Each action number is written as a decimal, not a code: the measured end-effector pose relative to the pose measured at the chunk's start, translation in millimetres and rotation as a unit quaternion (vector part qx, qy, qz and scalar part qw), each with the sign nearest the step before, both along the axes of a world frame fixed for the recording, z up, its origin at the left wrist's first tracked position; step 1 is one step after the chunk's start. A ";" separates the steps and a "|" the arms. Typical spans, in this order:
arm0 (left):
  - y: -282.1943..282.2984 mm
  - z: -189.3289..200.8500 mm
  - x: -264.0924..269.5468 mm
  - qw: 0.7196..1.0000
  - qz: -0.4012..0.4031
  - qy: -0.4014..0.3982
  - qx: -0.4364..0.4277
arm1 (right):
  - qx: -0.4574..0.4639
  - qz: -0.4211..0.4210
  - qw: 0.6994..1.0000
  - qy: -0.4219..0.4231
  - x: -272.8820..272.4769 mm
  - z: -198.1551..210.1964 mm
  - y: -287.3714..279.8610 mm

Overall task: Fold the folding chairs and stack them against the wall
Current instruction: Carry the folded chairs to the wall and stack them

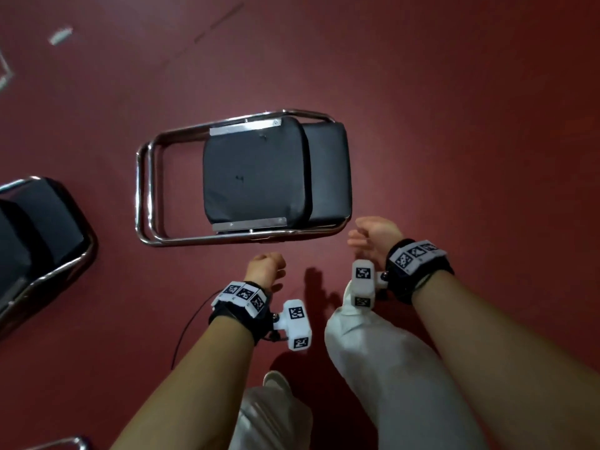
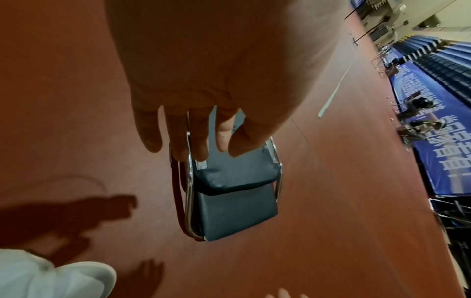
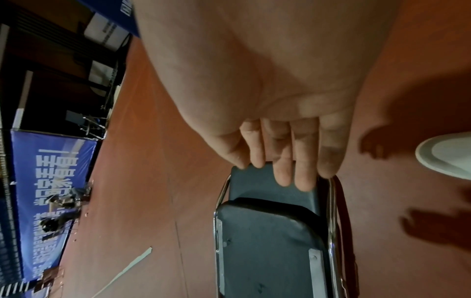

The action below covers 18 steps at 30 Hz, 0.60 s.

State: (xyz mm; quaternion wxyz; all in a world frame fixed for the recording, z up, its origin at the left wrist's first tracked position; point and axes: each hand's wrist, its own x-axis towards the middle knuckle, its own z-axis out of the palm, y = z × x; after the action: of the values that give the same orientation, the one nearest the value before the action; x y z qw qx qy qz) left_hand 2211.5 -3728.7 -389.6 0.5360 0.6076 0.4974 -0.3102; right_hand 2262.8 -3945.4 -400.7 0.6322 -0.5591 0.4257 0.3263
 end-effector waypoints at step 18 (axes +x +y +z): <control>-9.2 -349.3 18.0 0.995 -0.015 -0.017 -0.093 | -0.056 0.084 0.994 0.039 -0.4 -351.4 25.7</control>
State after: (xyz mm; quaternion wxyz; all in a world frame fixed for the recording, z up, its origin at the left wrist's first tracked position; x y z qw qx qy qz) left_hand 2229.5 -3737.9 -738.9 0.5937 0.5679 0.4478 -0.3529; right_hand 2262.4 -3919.7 -752.1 0.5531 -0.6144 0.4191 0.3754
